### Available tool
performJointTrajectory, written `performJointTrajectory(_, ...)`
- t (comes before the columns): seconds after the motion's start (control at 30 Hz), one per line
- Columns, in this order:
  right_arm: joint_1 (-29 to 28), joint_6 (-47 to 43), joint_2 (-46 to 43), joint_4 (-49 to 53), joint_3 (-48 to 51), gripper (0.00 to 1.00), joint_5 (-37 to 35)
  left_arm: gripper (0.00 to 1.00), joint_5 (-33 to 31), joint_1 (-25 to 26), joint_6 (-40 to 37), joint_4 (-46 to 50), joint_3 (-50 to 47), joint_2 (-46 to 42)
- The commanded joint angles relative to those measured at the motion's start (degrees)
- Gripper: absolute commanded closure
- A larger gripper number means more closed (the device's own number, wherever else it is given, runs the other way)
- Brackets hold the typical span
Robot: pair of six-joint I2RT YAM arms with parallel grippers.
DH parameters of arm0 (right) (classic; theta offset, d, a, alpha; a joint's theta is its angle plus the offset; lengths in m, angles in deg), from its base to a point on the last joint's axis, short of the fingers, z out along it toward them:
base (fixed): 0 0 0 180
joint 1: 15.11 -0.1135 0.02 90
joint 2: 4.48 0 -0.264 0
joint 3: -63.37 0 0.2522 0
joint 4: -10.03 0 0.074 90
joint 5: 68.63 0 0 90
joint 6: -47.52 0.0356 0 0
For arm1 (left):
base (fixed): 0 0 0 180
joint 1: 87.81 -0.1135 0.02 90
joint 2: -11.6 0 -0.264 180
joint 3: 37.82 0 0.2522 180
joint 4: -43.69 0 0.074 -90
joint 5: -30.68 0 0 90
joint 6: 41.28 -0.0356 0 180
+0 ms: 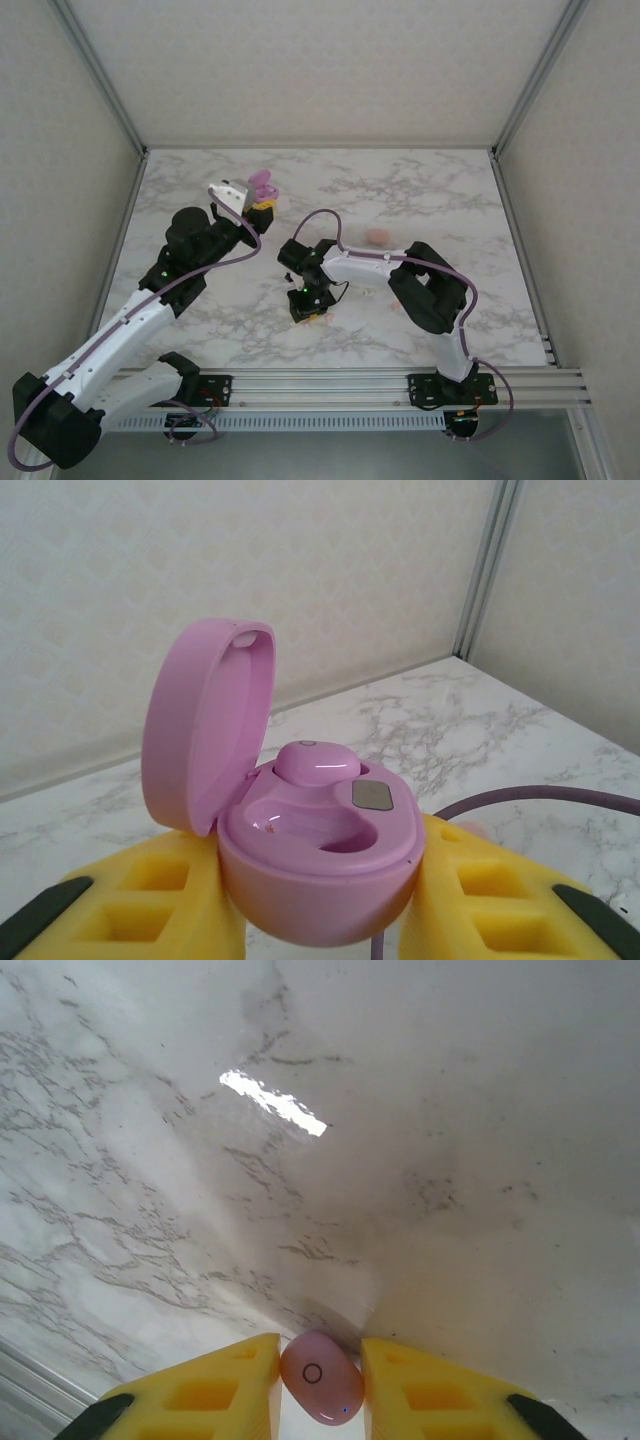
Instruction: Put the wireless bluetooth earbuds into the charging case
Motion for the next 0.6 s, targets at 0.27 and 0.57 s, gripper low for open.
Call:
performJointTrajectory(0.27, -1.0, -3.2, 1.5, 1.3, -0.3, 0.69, 2.8, 0.7, -0.6, -0.6, 0.9, -0.8, 2.1, 0.0)
performJointTrajectory(0.57, -1.2, -3.4, 3.1, 2.1, -1.5, 0.73, 1.8, 0.7, -0.5, -0.6, 0.9, -0.8, 2.1, 0.1)
